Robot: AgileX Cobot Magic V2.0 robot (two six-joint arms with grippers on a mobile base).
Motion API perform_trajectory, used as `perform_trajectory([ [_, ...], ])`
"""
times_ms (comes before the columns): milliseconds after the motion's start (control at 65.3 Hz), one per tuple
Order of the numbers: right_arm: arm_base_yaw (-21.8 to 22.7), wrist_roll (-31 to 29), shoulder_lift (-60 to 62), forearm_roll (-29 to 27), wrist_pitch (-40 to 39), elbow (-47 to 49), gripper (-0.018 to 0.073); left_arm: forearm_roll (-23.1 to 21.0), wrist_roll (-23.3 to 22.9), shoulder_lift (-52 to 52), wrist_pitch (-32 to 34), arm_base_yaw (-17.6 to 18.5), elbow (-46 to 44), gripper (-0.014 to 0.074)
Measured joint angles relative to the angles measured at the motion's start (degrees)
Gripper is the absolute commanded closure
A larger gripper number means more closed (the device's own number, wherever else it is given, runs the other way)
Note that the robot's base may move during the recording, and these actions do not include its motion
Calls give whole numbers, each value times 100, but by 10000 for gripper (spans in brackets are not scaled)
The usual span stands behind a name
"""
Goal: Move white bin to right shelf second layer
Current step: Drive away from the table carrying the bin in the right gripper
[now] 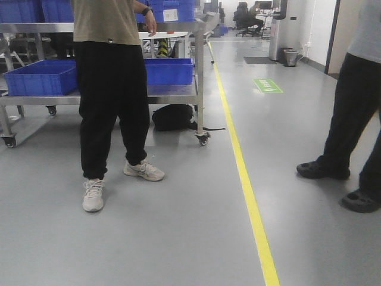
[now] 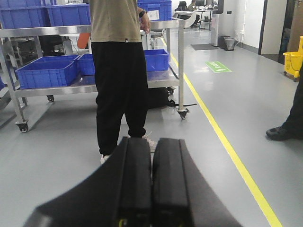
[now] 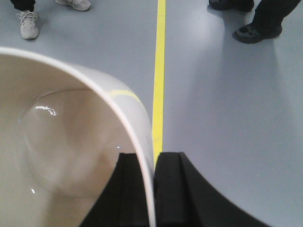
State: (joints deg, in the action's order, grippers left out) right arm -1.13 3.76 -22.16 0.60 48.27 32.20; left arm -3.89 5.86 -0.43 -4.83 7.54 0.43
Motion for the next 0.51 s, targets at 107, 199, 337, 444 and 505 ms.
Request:
perform_trajectory([
  [107, 0, 0, 0, 0, 0, 0, 506, 0, 0, 0, 0, 0, 0, 512],
  [199, 0, 0, 0, 0, 0, 0, 506, 0, 0, 0, 0, 0, 0, 512],
  [337, 0, 0, 0, 0, 0, 0, 506, 0, 0, 0, 0, 0, 0, 512],
  [444, 0, 0, 0, 0, 0, 0, 506, 0, 0, 0, 0, 0, 0, 512],
  [505, 0, 0, 0, 0, 0, 0, 506, 0, 0, 0, 0, 0, 0, 512],
])
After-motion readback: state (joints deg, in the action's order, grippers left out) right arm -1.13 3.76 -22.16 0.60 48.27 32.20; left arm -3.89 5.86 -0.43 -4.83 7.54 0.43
